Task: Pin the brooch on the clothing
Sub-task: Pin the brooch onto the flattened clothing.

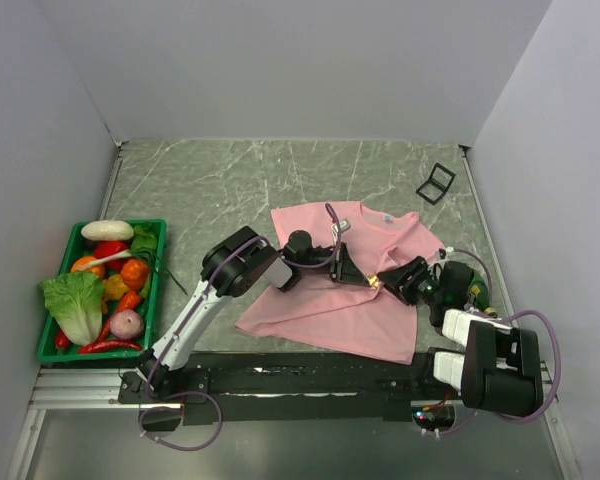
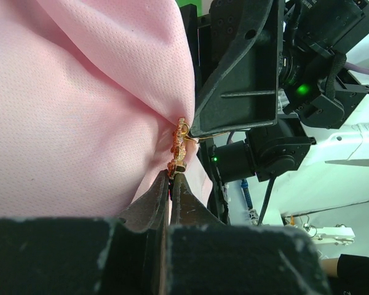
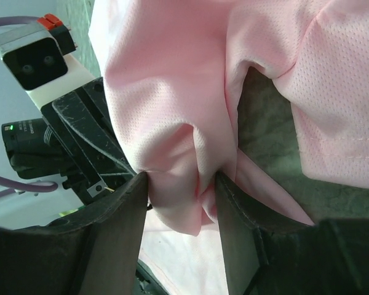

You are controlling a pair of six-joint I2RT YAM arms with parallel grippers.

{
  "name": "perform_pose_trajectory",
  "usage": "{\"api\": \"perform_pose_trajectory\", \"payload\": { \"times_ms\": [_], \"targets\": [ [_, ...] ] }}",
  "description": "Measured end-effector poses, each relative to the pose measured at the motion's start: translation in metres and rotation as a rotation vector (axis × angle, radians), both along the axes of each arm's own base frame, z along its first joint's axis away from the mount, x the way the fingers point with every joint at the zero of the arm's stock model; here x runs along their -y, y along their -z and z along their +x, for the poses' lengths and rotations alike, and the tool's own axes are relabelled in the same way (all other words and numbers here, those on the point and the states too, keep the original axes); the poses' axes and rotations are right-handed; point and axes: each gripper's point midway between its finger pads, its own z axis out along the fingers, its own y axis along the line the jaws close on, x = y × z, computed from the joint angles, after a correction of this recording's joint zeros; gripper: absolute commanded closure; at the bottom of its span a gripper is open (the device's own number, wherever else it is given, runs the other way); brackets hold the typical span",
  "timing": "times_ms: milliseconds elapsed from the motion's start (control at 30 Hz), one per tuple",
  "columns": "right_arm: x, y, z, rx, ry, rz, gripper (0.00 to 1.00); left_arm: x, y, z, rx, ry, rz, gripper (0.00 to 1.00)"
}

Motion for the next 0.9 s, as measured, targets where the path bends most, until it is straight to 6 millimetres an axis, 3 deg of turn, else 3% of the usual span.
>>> {"api": "perform_pose_trajectory", "payload": {
  "times_ms": [900],
  "targets": [
    [-0.0047,0.0003,0.0009,0.011,-0.006,-0.032,0.47,0.0007,-0.0008,0.0039,-0.002,-0.003,0.004,0.99]
  ]
}}
